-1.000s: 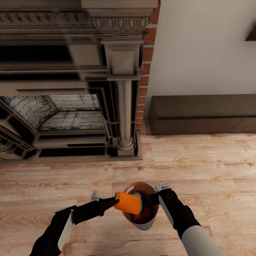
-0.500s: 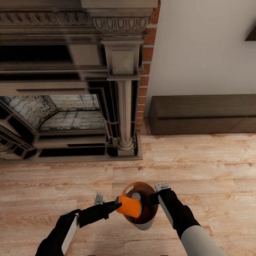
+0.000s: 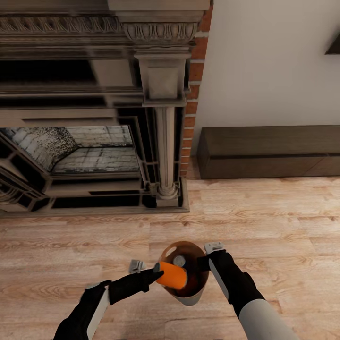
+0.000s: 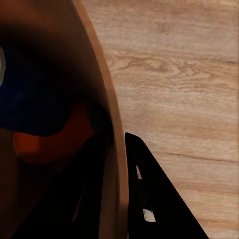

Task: Put the three can of soda from the living room inside the tash can in the kitchen.

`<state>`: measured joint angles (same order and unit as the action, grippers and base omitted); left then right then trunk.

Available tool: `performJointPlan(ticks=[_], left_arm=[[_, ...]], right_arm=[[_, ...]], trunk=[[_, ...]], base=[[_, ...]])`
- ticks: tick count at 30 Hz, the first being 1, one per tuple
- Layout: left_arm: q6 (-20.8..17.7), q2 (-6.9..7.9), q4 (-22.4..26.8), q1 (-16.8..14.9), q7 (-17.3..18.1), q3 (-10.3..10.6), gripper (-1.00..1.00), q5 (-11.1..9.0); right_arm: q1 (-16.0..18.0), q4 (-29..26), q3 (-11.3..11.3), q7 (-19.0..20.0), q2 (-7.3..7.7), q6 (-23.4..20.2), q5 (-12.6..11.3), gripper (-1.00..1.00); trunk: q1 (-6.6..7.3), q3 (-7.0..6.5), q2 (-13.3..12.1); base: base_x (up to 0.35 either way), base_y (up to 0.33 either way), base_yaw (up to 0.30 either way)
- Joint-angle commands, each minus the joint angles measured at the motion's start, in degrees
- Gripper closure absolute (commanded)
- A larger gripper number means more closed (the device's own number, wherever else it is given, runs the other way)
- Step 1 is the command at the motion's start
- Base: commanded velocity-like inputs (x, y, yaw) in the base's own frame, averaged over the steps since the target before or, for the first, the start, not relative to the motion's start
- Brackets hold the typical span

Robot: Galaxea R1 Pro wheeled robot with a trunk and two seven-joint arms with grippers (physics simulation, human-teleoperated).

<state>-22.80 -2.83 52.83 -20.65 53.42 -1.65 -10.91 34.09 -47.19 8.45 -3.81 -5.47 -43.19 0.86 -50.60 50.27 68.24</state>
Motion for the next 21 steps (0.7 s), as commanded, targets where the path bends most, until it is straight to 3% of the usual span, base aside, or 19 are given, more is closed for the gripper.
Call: performJointPlan(ticks=[1, 17, 21], left_arm=[[0.0, -0.35, 0.0, 0.0, -0.4, 0.0, 1.00, 0.0], [0.1, -2.15, 0.0, 0.0, -4.5, 0.5, 1.00, 0.1], [0.1, -2.18, 0.0, 0.0, -4.6, 0.4, 1.00, 1.7]], right_arm=[[0.0, 0.0, 0.0, 0.2, -0.11, 0.0, -0.5, 1.00], [0.0, 0.0, 0.0, 0.2, -0.33, 0.0, -0.5, 1.00], [0.0, -0.1, 0.0, 0.1, -0.64, 0.0, -0.4, 1.00]], trunk=[[0.00, 0.00, 0.0], [0.00, 0.00, 0.0], [0.00, 0.00, 0.0]], base=[[0.000, 0.000, 0.000], [0.000, 0.000, 0.000], [0.000, 0.000, 0.000]])
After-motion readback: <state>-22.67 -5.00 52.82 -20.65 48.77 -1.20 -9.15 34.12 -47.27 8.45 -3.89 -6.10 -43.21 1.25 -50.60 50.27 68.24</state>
